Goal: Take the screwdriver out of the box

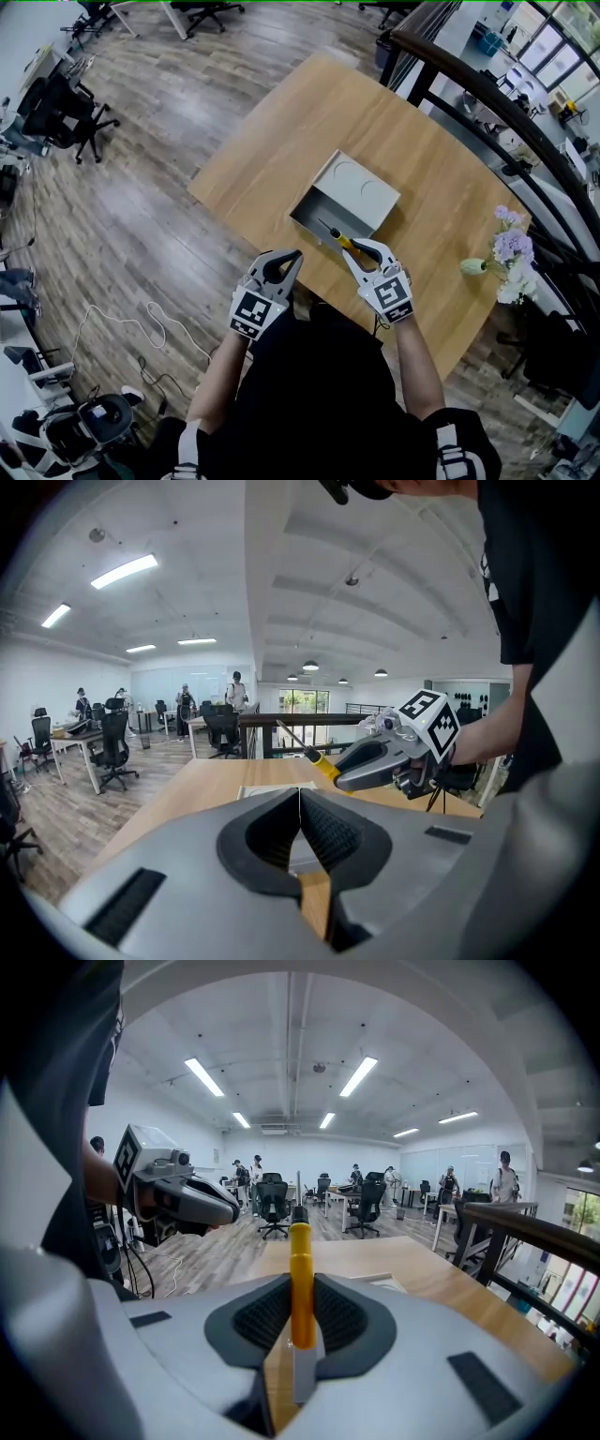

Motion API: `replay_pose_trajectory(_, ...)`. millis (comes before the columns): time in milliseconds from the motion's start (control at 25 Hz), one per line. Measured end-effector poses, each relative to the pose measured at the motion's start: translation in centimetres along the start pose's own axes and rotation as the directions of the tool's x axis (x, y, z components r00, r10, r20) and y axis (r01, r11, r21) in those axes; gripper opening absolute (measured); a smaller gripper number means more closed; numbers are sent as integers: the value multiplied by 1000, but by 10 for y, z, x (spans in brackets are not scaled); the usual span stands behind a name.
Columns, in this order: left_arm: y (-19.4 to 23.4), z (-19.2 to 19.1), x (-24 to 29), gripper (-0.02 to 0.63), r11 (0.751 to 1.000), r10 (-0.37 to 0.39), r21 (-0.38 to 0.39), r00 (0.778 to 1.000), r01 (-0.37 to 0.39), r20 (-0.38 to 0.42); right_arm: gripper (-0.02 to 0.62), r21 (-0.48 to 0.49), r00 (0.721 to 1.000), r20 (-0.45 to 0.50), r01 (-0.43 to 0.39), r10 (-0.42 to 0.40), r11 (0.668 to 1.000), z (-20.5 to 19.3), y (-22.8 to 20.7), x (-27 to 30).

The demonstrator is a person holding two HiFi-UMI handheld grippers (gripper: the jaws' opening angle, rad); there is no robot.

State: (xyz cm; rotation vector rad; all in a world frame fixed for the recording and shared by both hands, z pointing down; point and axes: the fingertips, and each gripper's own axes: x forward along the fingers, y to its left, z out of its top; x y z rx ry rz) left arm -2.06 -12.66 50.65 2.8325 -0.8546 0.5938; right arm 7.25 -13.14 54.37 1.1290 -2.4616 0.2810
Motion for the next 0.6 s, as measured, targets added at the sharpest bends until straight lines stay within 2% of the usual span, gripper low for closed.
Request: replay_pose_trajectory(600, -1, 5, -2, 23, 1000, -4, 12, 1000, 4, -3, 84, 8, 1000, 0, 11, -11, 1000, -2, -1, -3)
